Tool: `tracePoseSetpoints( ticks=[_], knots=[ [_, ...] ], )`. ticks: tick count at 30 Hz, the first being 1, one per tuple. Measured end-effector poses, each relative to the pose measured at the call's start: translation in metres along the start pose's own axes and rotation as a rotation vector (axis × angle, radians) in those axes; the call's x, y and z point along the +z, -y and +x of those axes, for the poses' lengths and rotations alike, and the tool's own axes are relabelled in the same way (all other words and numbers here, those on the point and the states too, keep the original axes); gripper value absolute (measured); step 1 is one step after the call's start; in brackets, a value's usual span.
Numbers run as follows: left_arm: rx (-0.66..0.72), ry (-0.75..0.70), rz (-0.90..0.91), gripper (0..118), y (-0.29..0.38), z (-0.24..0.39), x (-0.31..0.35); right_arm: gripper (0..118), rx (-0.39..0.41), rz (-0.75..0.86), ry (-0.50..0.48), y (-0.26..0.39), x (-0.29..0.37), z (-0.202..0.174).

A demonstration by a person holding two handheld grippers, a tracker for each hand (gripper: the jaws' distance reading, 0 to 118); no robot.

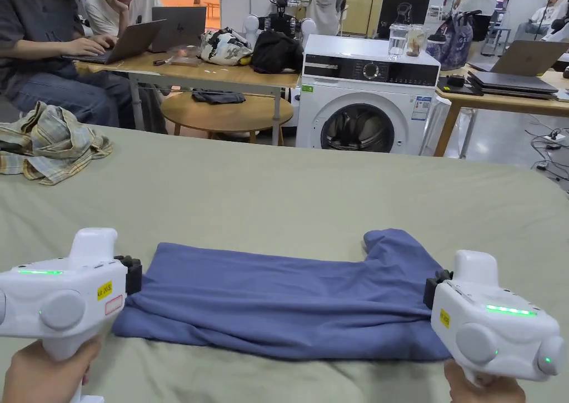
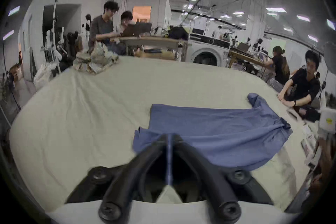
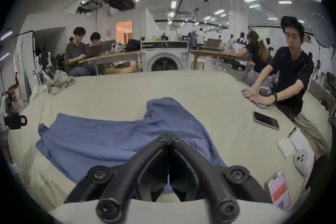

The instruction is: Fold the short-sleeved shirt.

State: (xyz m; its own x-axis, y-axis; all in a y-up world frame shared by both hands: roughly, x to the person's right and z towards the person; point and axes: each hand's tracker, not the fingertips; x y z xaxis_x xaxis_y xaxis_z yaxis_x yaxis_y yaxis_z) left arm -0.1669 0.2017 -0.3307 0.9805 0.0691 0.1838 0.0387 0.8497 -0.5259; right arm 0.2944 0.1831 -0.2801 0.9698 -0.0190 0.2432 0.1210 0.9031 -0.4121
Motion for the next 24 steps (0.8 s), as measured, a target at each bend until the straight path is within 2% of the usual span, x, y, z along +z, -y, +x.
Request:
tracePoseSetpoints(
  ticks=[2,7,13,14,16,17,20,22,24],
  knots=[
    [-0.028,-0.019,-0.023,0,0.003,0.004,0.007,0,-0.004,0.009,-0.01,0.004,0.014,-0.008],
    [0.013,-0.023,-0.073,0,0.003,-0.014,0.011,0,0.005,0.018,-0.031,0.01,0.028,-0.016],
    [0.115,0.03,-0.312,0,-0.014,-0.046,-0.032,0,0.025,-0.025,-0.044,0.014,0.027,-0.018],
    [0.13,0.037,-0.381,8,-0.016,-0.049,-0.043,0,0.027,-0.033,-0.044,0.016,0.023,-0.016],
    [0.154,0.045,-0.459,40,-0.018,-0.054,-0.063,0,0.036,-0.048,-0.035,0.019,0.021,-0.015],
    [0.156,0.057,-0.519,46,-0.016,-0.056,-0.074,0,0.038,-0.053,-0.034,0.021,0.021,-0.013],
    [0.109,-0.028,-0.627,57,-0.002,-0.05,-0.102,0,0.038,-0.078,-0.022,0.025,0.019,-0.008],
    [0.076,-0.062,-0.677,57,0.011,-0.045,-0.114,0,0.036,-0.091,-0.012,0.028,0.017,0.0],
    [0.062,-0.08,-0.612,55,0.012,-0.033,-0.104,0,0.033,-0.106,-0.001,0.029,0.016,0.006]
  ],
)
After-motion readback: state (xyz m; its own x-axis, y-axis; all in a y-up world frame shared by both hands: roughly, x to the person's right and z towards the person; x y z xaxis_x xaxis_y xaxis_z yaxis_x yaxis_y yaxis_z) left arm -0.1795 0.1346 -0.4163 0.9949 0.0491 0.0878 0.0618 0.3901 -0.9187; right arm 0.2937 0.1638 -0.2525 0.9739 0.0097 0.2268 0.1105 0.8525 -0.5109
